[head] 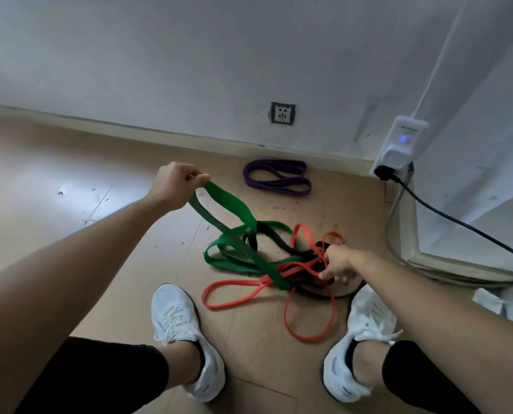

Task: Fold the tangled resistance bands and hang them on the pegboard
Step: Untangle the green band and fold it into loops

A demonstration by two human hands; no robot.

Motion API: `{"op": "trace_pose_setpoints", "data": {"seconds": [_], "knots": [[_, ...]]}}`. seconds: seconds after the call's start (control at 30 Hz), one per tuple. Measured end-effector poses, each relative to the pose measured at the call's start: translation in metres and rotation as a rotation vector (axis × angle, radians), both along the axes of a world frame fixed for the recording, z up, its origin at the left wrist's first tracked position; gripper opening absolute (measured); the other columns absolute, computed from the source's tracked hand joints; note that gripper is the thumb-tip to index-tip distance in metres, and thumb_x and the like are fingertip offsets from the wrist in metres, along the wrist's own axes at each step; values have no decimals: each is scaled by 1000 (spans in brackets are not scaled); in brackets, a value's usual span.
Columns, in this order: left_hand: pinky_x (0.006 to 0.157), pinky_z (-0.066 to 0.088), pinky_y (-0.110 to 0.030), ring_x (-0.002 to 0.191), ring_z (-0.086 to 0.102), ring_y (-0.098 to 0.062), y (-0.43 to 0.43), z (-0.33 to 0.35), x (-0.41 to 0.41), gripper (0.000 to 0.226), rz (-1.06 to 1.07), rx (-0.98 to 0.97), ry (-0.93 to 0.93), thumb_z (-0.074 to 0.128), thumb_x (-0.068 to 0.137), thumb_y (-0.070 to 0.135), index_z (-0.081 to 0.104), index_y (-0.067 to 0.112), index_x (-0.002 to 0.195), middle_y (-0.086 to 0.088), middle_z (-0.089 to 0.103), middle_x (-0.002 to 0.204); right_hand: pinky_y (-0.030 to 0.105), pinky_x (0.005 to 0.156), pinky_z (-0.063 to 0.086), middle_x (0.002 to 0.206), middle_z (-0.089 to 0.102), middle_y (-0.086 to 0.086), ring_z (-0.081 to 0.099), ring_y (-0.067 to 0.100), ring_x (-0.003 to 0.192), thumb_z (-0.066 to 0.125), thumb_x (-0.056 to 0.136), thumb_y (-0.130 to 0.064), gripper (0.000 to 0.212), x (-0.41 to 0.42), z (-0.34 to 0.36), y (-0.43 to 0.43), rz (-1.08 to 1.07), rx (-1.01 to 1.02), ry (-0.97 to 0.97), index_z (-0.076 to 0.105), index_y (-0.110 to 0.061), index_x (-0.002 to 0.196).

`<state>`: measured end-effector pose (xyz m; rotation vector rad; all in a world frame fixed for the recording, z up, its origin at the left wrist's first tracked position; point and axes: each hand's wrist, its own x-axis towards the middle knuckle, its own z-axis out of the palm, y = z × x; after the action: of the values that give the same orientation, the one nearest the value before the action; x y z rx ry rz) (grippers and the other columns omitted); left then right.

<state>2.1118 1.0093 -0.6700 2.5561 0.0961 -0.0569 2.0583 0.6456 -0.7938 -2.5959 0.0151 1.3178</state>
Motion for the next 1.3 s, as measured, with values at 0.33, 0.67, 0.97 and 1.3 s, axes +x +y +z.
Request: {"op": "trace_pose_setpoints", "data": {"seconds": [0.33, 0.67, 0.97, 1.3], "knots": [[72, 64, -42, 69, 72, -22, -26, 70, -6, 26, 104, -279, -70, 86, 75, 42, 81, 16, 73, -7, 75, 71, 47, 121, 30, 160, 34, 1, 28, 24, 148, 87, 51, -68, 136, 39, 84, 126, 5, 693, -481, 11, -36, 159], [44, 39, -18, 47, 50, -6, -41, 82, -2, 28, 181, -272, -210, 84, 70, 35, 70, 16, 57, 6, 59, 51, 36, 87, 57, 101, 73, 3, 69, 17, 96, 84, 81, -22, 40, 44, 131, 150, -116, 1012, -582, 66, -20, 116], [70, 50, -30, 78, 65, -18, -37, 65, -4, 44, 56, -776, 66, 54, 98, 54, 76, 15, 98, -3, 76, 94, 37, 80, 60, 92, 73, 7, 71, 20, 82, 63, 96, -3, 17, 37, 131, 131, -495, 1254, -347, 69, 1, 112], [93, 55, -50, 93, 70, -29, -79, 3, -26, 29, -62, -989, 137, 52, 105, 25, 68, 8, 121, -21, 73, 109, 25, 63, 57, 92, 74, 7, 73, 13, 75, 53, 102, -2, 19, 47, 141, 118, -684, 1228, -368, 71, -5, 109]]}}
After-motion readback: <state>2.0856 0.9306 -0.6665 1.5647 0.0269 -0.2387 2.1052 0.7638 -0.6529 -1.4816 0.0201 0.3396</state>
